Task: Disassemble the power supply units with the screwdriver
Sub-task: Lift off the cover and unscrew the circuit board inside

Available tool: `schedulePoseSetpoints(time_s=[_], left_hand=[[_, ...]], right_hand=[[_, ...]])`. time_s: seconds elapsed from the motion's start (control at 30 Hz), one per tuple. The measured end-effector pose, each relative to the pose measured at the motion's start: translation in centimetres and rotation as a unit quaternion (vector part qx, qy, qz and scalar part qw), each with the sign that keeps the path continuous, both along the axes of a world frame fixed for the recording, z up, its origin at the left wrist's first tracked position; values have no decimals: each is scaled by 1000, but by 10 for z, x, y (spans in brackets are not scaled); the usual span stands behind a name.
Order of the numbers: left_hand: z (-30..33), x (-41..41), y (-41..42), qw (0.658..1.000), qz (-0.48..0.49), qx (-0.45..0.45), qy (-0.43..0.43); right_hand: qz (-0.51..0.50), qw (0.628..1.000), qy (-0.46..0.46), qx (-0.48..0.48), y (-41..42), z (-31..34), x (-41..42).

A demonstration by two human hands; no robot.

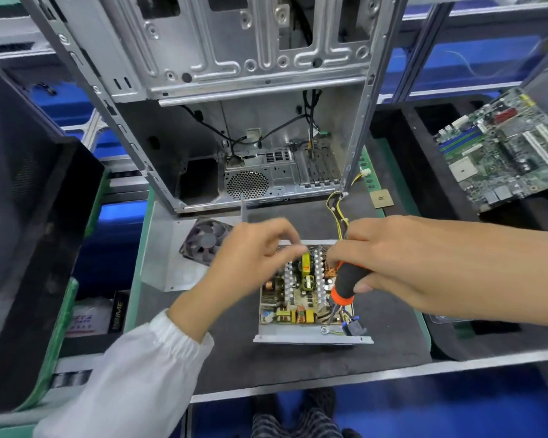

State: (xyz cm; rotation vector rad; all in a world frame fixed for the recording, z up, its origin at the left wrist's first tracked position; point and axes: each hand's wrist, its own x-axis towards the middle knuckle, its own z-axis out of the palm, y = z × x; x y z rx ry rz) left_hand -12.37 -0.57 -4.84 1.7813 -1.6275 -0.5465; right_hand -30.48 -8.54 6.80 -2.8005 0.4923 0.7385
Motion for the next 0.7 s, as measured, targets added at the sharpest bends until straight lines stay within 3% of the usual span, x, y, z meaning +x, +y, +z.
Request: schedulePoseSetpoints(time_s=[0.17,0.37,0.7], left_hand=[[-22,-28,-3,990,-115,74,-34],[-34,-31,-3,989,-106,100,-24],[-35,-30,-2,989,-110,100,15]], right_hand=[[13,999,26,-18,-7,-10,-4],[-32,999,4,34,-7,-10,-5],[-8,1000,-3,13,-9,-4,-12]])
